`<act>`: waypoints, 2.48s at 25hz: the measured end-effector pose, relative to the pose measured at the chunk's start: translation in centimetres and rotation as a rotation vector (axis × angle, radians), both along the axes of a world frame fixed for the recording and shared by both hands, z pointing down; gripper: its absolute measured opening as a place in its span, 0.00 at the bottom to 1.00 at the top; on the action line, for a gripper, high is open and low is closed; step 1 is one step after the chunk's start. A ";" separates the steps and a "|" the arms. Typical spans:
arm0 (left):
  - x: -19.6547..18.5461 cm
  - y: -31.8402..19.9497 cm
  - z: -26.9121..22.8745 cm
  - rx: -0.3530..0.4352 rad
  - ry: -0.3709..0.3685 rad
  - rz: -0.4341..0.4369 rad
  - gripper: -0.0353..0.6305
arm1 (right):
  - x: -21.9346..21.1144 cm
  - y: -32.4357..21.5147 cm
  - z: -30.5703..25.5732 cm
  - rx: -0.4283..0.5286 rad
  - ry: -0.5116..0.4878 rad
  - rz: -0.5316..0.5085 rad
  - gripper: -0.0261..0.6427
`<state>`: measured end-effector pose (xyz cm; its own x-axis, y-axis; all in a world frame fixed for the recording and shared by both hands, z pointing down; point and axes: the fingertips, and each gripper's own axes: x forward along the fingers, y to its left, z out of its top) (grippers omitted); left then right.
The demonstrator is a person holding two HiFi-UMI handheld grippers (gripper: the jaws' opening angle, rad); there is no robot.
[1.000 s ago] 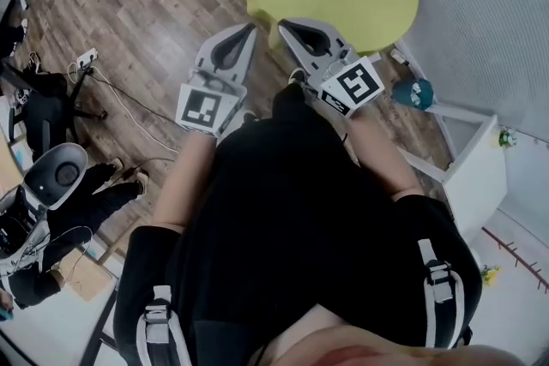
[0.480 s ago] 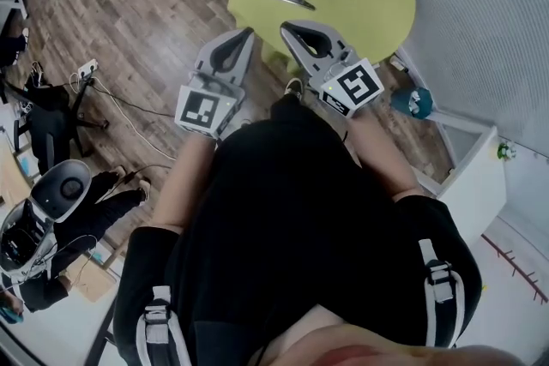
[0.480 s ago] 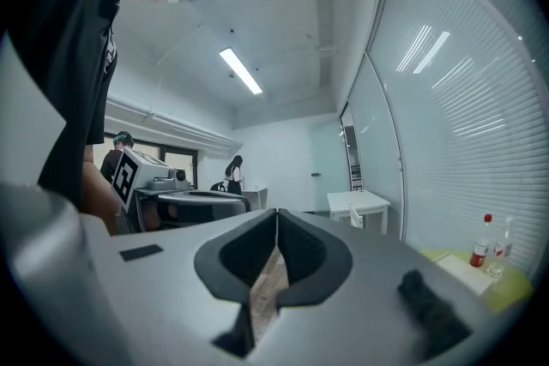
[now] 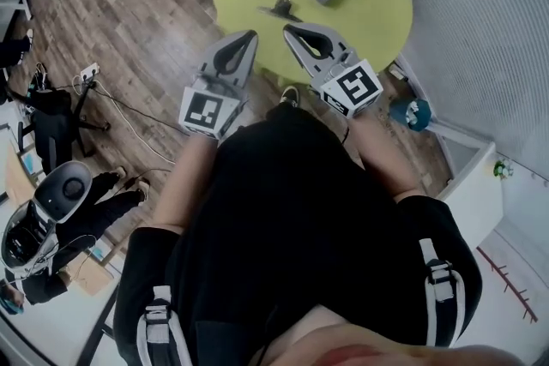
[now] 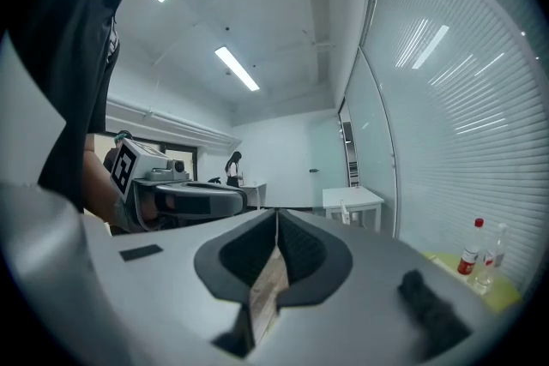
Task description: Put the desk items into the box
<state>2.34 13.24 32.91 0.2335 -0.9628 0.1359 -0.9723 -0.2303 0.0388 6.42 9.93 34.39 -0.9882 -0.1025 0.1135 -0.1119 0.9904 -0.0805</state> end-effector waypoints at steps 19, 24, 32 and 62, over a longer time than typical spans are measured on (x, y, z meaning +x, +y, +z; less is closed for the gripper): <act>-0.6 -6.8 3.9 -0.045 -0.005 0.027 0.07 | -0.1 -7.2 4.7 -0.039 0.093 0.036 0.07; -2.8 -9.9 7.2 -0.079 0.003 0.076 0.07 | -1.9 -10.0 8.0 -0.059 0.157 0.083 0.07; -5.6 -14.7 12.5 -0.095 0.024 0.164 0.07 | -4.8 -14.3 14.3 -0.104 0.235 0.136 0.07; -7.8 -22.0 26.1 -0.210 0.064 0.257 0.07 | -7.1 -17.3 41.6 -0.344 0.787 0.019 0.25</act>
